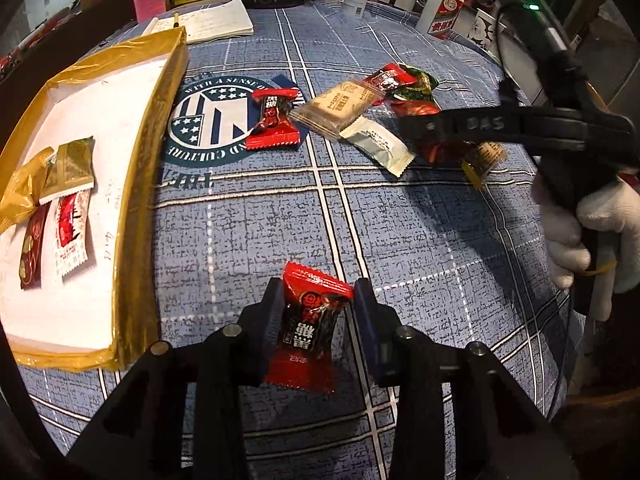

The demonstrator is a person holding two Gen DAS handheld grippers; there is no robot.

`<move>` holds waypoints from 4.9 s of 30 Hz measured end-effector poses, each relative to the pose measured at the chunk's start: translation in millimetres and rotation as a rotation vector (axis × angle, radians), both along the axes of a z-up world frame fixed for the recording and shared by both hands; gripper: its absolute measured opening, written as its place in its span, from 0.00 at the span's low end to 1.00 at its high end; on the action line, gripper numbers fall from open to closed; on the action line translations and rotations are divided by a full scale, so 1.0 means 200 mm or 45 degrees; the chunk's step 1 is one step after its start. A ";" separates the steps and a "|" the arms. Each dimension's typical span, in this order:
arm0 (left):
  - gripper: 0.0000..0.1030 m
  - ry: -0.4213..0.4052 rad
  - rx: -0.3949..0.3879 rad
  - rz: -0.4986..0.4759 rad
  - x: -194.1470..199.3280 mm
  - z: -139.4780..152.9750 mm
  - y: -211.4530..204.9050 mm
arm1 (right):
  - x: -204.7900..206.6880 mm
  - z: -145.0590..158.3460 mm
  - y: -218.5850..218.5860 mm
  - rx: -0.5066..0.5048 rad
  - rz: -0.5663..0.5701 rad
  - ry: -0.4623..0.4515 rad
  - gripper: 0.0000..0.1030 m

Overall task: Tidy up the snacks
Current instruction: 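Carry both snacks over the white tray and open both tools, then grasp the white candy with the left tool while the right tool reaches the green packet, then grasp the green packet with the right tool while both carry snacks into the tray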

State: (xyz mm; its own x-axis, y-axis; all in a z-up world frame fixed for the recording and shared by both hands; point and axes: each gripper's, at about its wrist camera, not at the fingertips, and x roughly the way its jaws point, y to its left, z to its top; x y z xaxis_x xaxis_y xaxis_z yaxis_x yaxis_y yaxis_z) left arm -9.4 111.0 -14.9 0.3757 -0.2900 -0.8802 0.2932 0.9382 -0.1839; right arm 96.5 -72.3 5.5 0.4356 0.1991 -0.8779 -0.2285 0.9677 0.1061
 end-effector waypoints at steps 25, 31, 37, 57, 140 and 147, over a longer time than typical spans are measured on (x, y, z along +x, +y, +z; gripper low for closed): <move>0.20 -0.124 -0.069 0.232 -0.13 0.23 0.23 | -0.34 0.27 -0.04 0.202 0.033 -0.055 0.30; 0.15 -0.168 -0.204 0.388 -0.10 0.35 0.53 | -0.33 0.33 0.17 0.225 0.132 -0.078 0.30; 0.06 -0.194 -0.196 0.472 -0.03 0.37 0.74 | -0.29 0.37 0.47 0.248 0.242 -0.078 0.30; 0.63 -0.154 -0.223 0.618 0.07 0.35 1.13 | 0.00 0.12 1.25 0.124 0.368 -0.032 0.32; 0.31 -0.078 -0.327 0.345 0.20 0.25 0.19 | 0.18 0.11 -0.29 0.171 -0.294 -0.047 0.30; 0.31 -0.128 -0.289 0.463 0.17 0.31 0.50 | 0.05 0.27 -0.08 0.263 -0.185 -0.099 0.30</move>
State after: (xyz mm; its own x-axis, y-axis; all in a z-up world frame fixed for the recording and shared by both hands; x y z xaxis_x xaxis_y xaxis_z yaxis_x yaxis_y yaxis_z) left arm 25.0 211.2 47.1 0.5697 -0.3049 -0.7632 -0.0218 0.9227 -0.3849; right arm 106.4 -88.5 59.9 0.5370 0.3009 -0.7881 -0.1036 0.9507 0.2924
